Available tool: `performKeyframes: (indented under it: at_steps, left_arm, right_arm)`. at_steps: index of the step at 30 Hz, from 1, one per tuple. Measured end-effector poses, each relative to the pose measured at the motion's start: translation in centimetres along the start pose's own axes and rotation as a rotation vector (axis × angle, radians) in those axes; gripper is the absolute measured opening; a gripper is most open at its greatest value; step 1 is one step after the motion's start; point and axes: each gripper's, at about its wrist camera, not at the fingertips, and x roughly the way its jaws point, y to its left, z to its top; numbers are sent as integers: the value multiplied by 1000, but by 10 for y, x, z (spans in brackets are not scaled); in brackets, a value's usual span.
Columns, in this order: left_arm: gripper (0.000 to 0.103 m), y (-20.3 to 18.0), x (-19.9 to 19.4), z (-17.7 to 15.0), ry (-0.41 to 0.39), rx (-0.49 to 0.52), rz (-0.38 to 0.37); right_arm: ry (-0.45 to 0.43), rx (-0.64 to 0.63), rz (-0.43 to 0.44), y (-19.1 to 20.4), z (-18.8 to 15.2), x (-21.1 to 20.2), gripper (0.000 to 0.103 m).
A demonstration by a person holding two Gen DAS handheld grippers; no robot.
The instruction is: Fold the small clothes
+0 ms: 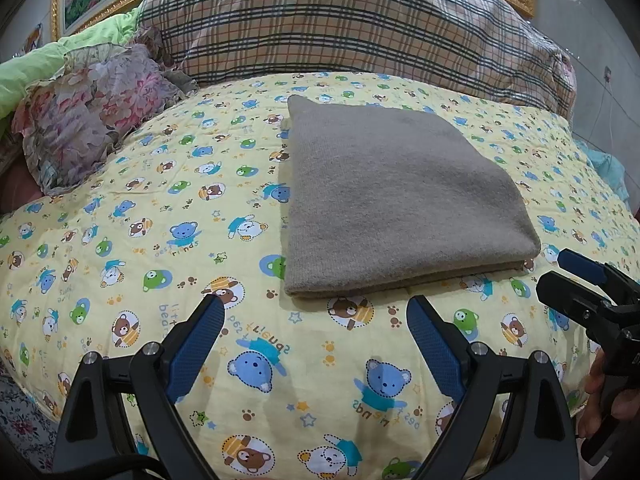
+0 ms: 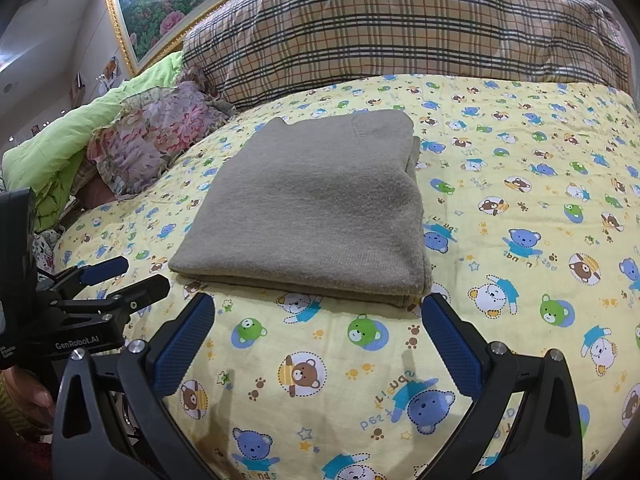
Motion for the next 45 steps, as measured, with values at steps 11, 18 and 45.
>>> performKeyframes:
  at_steps: [11, 18, 45]
  left_arm:
    - [93, 0, 0, 0, -1, -1, -1]
    - [93, 1, 0, 0, 0, -5, 1]
    - [93, -2, 0, 2, 1, -6, 1]
  right_arm:
    - [0, -2, 0, -1, 0, 0, 103]
    - [1, -2, 1, -2, 1, 0, 103]
    - [0, 0, 2, -2, 3, -2, 103]
